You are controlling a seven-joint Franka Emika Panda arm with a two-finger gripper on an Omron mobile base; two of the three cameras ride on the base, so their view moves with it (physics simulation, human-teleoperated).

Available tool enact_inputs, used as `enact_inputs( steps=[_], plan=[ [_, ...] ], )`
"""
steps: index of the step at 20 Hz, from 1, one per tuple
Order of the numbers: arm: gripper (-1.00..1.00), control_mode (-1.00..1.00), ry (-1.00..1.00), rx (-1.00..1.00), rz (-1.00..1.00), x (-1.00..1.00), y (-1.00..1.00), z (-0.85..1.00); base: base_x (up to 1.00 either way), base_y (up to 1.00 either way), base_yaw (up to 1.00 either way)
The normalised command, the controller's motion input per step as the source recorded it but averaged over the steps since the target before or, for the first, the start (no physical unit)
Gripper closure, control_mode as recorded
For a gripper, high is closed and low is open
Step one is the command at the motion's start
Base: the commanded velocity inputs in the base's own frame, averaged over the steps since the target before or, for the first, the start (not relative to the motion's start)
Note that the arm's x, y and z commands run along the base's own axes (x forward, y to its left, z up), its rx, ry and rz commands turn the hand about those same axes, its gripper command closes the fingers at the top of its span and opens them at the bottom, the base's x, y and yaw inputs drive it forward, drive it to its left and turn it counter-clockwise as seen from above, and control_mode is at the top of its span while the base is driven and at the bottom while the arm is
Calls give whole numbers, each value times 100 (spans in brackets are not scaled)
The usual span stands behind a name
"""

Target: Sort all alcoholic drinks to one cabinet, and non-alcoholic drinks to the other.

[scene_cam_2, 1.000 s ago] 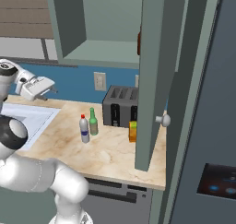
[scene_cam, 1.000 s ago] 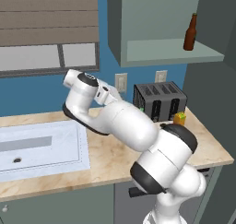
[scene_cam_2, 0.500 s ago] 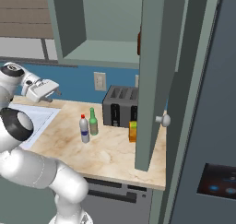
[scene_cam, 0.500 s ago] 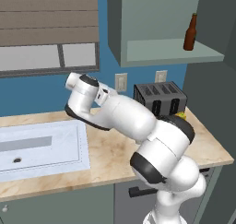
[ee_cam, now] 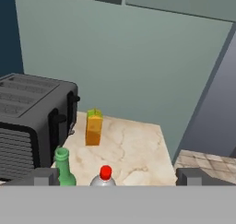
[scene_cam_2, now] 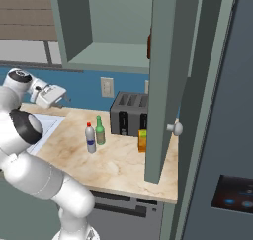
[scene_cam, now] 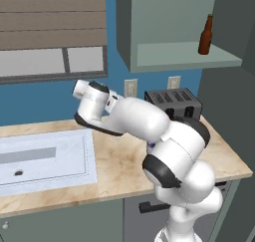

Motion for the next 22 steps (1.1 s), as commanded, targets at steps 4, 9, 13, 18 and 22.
enact_inputs(
  steps=[4, 9, 13, 18, 22],
  plan=[
    [-100, -100, 0, 0, 2, 13, -11, -24, 0, 0, 0],
    [-100, -100, 0, 0, 0, 14, -20, -25, 0, 0, 0],
    [-100, -100, 0, 0, 0, 14, -19, -20, 0, 0, 0],
    [-100, -100, 1, 0, 0, 9, -14, -12, 0, 0, 0],
    [-100, -100, 4, 0, 0, 12, -9, -9, 0, 0, 0]
  ],
)
